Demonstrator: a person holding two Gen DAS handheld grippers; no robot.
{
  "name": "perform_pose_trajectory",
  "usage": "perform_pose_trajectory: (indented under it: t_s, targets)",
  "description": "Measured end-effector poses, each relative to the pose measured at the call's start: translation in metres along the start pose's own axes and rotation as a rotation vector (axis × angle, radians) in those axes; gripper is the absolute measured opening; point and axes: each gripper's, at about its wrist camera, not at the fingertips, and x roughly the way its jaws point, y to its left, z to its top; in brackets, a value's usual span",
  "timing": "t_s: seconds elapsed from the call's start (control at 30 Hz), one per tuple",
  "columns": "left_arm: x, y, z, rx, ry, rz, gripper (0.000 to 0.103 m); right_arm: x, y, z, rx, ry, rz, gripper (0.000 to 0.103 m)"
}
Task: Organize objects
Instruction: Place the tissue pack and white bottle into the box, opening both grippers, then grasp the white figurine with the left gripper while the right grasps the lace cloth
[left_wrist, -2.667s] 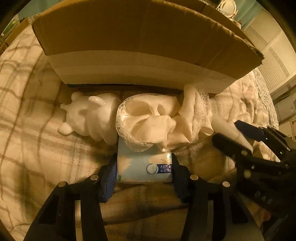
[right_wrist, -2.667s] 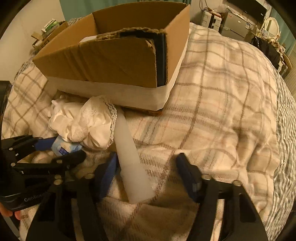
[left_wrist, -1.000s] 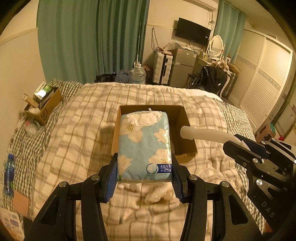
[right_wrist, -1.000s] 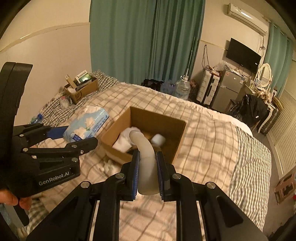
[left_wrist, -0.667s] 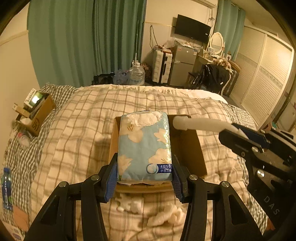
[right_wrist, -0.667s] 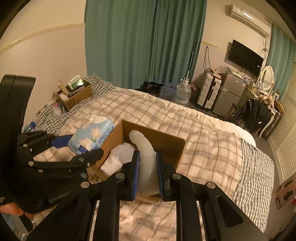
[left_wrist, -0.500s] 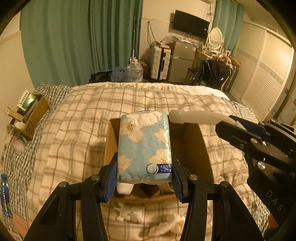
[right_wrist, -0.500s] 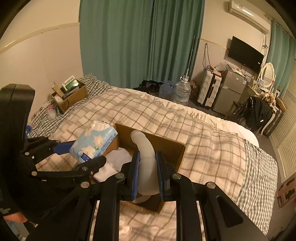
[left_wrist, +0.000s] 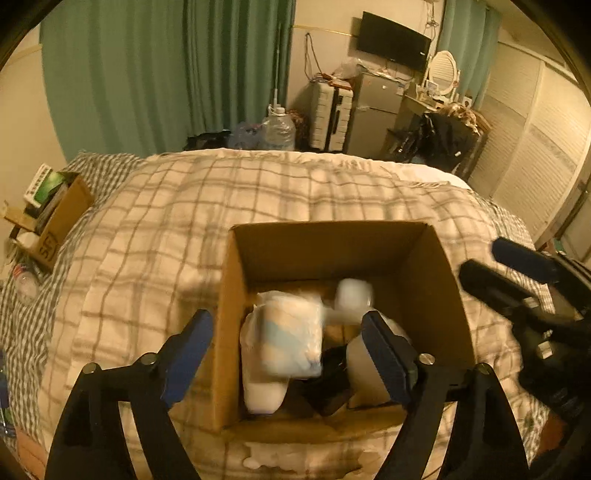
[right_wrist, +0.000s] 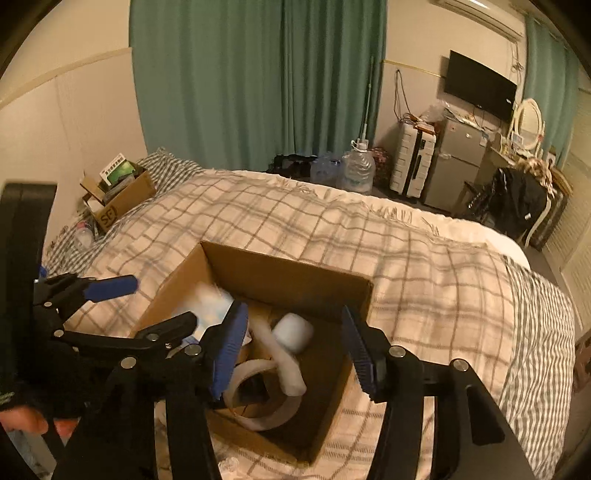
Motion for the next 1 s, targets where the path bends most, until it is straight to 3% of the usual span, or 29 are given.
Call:
perform_pose_trajectory:
  t_s: [0.17, 0.3, 0.5, 0.77, 1.0]
  targets:
    - [-0.026, 0.012, -0.026, -0.015, 0.009, 0.042, 0.091, -0.031, -0.003, -0.013, 0.003, 0.001, -0.041, 0.066]
    - [-0.054, 0.023, -0.053, -0.010, -0.007, 0.082, 0.093, -0.068, 0.001, -0.029, 0.001, -0.014, -0.061, 0.084]
    - [-0.085, 0.036, -0.097, -0.036, -0.033, 0.121, 0.103, -0.095, 0.017, -0.067, 0.008, 0.009, -0.070, 0.091]
    - [-0.078, 0.055, -0.149, -0.081, 0.005, 0.149, 0.103, -0.046, 0.047, -0.127, 0.054, 0.168, 0.014, 0.091]
    - [-0.044, 0.075, -0.168, -0.150, 0.117, 0.141, 0.103, 0.026, 0.076, -0.156, 0.021, 0.366, 0.077, 0.091]
